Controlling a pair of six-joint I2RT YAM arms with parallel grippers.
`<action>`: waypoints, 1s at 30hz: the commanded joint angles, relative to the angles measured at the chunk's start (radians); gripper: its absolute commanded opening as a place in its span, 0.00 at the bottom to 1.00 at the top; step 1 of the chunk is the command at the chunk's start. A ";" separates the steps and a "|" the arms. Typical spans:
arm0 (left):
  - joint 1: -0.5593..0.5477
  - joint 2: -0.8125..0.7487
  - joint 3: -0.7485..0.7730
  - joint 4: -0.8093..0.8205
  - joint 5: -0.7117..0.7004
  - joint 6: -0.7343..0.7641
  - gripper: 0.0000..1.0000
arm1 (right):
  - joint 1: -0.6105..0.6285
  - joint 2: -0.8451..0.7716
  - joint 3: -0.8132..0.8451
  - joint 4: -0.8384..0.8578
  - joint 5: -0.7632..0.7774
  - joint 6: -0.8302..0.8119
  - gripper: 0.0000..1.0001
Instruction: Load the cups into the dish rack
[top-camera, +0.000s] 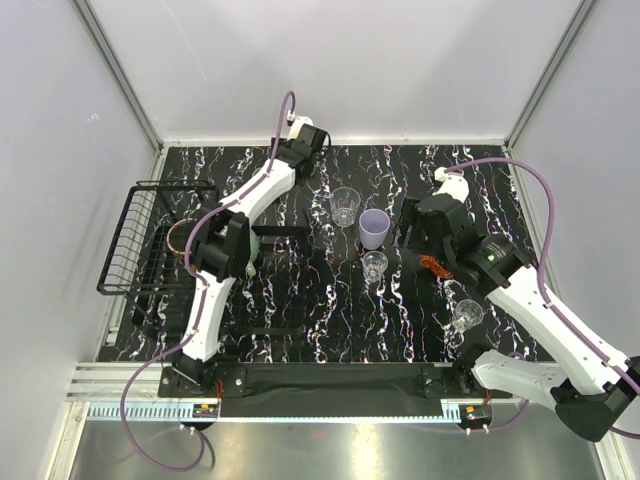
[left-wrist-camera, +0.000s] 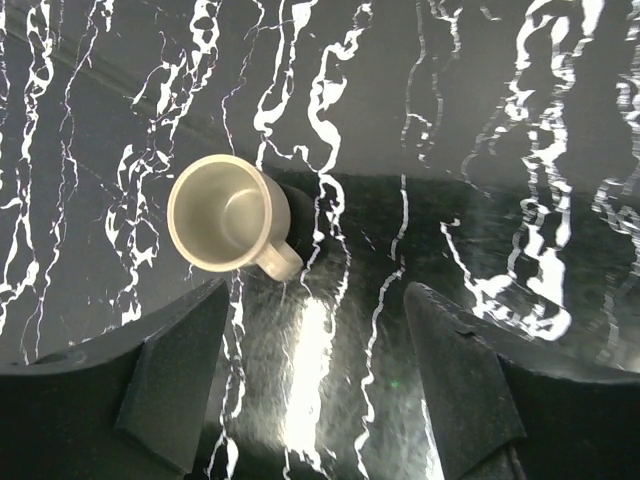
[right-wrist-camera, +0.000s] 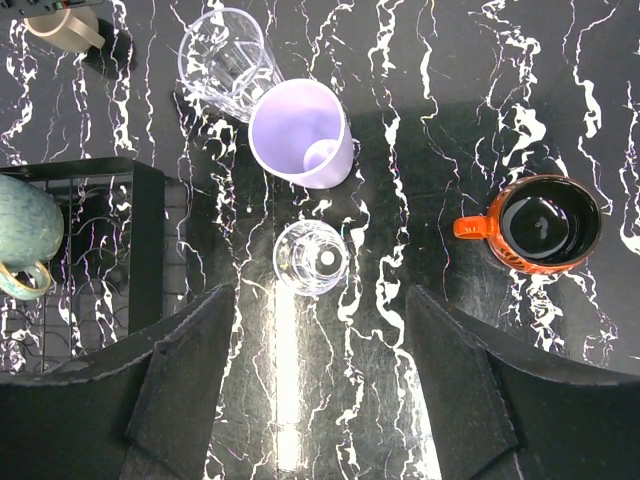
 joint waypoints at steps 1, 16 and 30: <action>0.042 -0.010 -0.025 0.117 0.010 0.053 0.74 | 0.005 -0.022 -0.017 0.044 -0.004 0.008 0.77; 0.097 0.074 -0.012 0.202 0.075 0.094 0.67 | 0.003 -0.020 -0.053 0.076 -0.038 0.016 0.77; 0.100 0.104 0.007 0.127 0.027 -0.012 0.66 | 0.005 -0.039 -0.078 0.087 -0.061 0.027 0.77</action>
